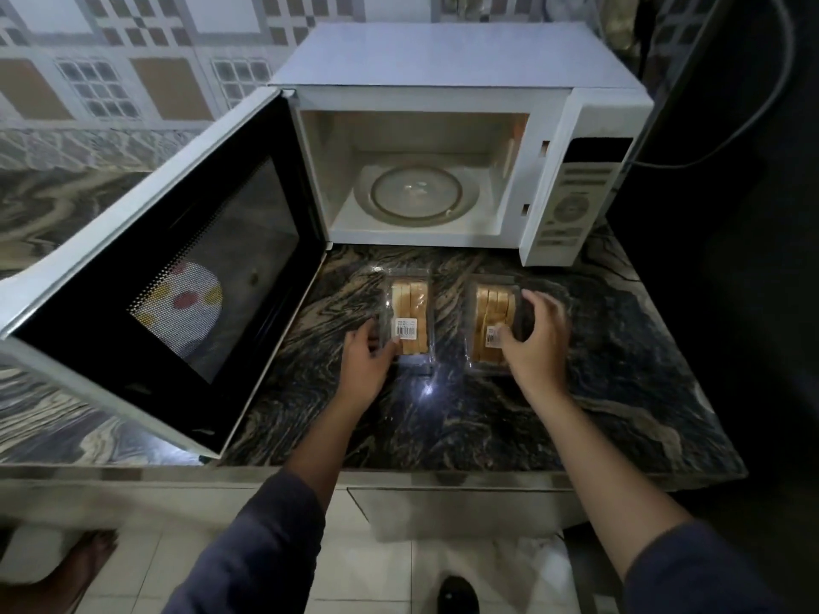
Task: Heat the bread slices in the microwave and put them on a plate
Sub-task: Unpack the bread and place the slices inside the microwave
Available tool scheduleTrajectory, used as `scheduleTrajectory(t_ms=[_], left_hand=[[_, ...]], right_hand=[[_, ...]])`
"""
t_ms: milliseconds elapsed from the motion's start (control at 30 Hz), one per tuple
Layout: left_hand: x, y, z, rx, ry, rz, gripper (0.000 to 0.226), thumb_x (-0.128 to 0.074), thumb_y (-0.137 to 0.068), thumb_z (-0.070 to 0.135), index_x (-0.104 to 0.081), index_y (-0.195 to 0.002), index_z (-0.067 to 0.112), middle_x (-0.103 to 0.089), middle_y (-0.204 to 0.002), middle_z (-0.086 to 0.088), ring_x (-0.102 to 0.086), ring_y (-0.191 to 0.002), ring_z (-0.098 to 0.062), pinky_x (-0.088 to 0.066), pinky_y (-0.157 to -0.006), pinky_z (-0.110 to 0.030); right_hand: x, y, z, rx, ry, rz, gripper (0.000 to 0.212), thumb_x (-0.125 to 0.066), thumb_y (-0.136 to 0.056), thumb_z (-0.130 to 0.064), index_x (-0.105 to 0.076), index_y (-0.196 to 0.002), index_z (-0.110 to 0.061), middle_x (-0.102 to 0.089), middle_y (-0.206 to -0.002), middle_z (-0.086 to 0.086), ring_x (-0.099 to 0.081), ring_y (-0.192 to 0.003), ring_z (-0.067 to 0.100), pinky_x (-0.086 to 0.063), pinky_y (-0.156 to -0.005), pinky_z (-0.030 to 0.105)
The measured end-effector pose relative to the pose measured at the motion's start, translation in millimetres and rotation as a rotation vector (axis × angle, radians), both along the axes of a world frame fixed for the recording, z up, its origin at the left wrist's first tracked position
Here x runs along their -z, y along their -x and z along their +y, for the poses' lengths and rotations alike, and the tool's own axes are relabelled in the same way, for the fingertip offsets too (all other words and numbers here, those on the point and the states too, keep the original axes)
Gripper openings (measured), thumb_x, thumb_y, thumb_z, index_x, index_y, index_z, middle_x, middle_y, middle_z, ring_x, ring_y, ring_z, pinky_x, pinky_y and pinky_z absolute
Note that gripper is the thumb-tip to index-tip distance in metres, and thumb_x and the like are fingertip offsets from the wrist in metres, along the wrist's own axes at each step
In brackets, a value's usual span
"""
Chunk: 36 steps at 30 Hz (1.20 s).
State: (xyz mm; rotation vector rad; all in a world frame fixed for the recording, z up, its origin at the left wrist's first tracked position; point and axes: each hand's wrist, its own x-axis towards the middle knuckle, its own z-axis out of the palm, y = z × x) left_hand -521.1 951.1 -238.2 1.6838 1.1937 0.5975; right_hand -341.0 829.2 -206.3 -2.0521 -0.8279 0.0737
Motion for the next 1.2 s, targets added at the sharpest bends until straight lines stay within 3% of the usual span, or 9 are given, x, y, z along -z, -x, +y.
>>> scheduleTrajectory(t_ms=[100,200,267,367,567,700,900,1100,1200], left_hand=[[12.6,10.9,-0.9,0.006,0.013,-0.015,0.043,-0.059,-0.087,0.028,-0.054,-0.127,0.013,-0.06,-0.112,-0.014,-0.061,-0.1,-0.024,-0.05,-0.094,-0.044],[10.0,18.9,-11.6,-0.007,0.006,-0.035,0.036,-0.057,-0.09,0.015,-0.056,-0.125,0.005,-0.061,-0.115,-0.016,-0.062,-0.103,-0.025,-0.051,-0.093,-0.034],[9.1,22.0,-17.0,0.014,-0.005,-0.063,0.037,-0.059,-0.089,0.01,-0.054,-0.125,0.002,-0.061,-0.116,-0.012,-0.061,-0.102,-0.021,-0.05,-0.087,-0.023],[11.7,24.2,-16.0,0.032,0.003,-0.105,0.04,-0.06,-0.086,0.001,-0.053,-0.126,0.001,-0.062,-0.109,-0.01,-0.06,-0.096,-0.015,-0.048,-0.079,-0.007],[11.8,22.9,-13.7,-0.032,0.013,-0.116,0.035,-0.06,-0.086,0.001,-0.057,-0.121,-0.001,-0.066,-0.103,-0.012,-0.059,-0.089,-0.013,-0.046,-0.072,-0.002],[13.7,21.5,-12.1,-0.076,0.017,-0.122,0.034,-0.062,-0.084,-0.004,-0.059,-0.118,-0.004,-0.067,-0.103,-0.017,-0.06,-0.086,-0.013,-0.047,-0.072,-0.003],[17.3,19.0,-12.1,-0.135,0.123,-0.207,0.034,-0.061,-0.081,-0.01,-0.059,-0.115,-0.006,-0.065,-0.094,-0.01,-0.06,-0.075,-0.004,-0.05,-0.072,-0.007],[15.1,13.2,-11.8,-0.263,0.322,-0.296,0.031,-0.064,-0.079,-0.01,-0.062,-0.11,-0.007,-0.066,-0.095,-0.016,-0.061,-0.083,-0.019,-0.05,-0.077,-0.019],[10.1,9.3,-11.3,-0.344,0.433,-0.331,0.031,-0.066,-0.077,-0.01,-0.063,-0.107,-0.006,-0.066,-0.093,-0.017,-0.062,-0.081,-0.021,-0.052,-0.075,-0.021]], right_hand=[[-11.6,15.9,10.2,-0.221,-0.1,-0.127,0.026,-0.066,-0.08,-0.002,-0.064,-0.106,-0.005,-0.058,-0.111,0.013,-0.054,-0.105,0.023,-0.045,-0.094,0.032],[-4.3,39.6,24.3,-0.587,0.237,-0.092,0.02,-0.062,-0.086,-0.011,-0.065,-0.106,-0.013,-0.057,-0.108,0.0,-0.052,-0.101,0.012,-0.043,-0.089,0.025],[8.2,52.5,30.6,-0.689,0.376,-0.04,0.027,-0.065,-0.084,-0.016,-0.065,-0.111,-0.016,-0.057,-0.117,0.001,-0.054,-0.108,0.017,-0.045,-0.095,0.032],[18.0,58.1,38.3,-0.689,0.322,-0.059,0.021,-0.069,-0.08,-0.009,-0.072,-0.1,-0.009,-0.063,-0.114,0.008,-0.059,-0.107,0.023,-0.046,-0.1,0.038],[12.8,59.3,49.8,-0.683,0.45,-0.137,0.011,-0.062,-0.086,-0.012,-0.072,-0.089,-0.015,-0.064,-0.105,0.006,-0.061,-0.096,0.023,-0.05,-0.089,0.035],[5.5,62.9,47.1,-0.728,0.467,-0.289,0.015,-0.054,-0.089,-0.011,-0.068,-0.094,-0.01,-0.059,-0.103,0.008,-0.058,-0.092,0.025,-0.047,-0.079,0.03],[2.8,62.0,46.8,-0.754,0.489,-0.338,0.016,-0.053,-0.089,-0.015,-0.066,-0.098,-0.013,-0.058,-0.104,0.006,-0.058,-0.094,0.025,-0.048,-0.077,0.031],[3.4,61.6,46.8,-0.765,0.508,-0.36,0.017,-0.053,-0.091,-0.02,-0.065,-0.101,-0.013,-0.058,-0.105,0.005,-0.057,-0.097,0.025,-0.048,-0.077,0.032],[3.0,65.6,49.8,-0.739,0.474,-0.33,0.016,-0.051,-0.091,-0.012,-0.066,-0.093,-0.008,-0.06,-0.099,0.008,-0.058,-0.091,0.025,-0.043,-0.072,0.029]])
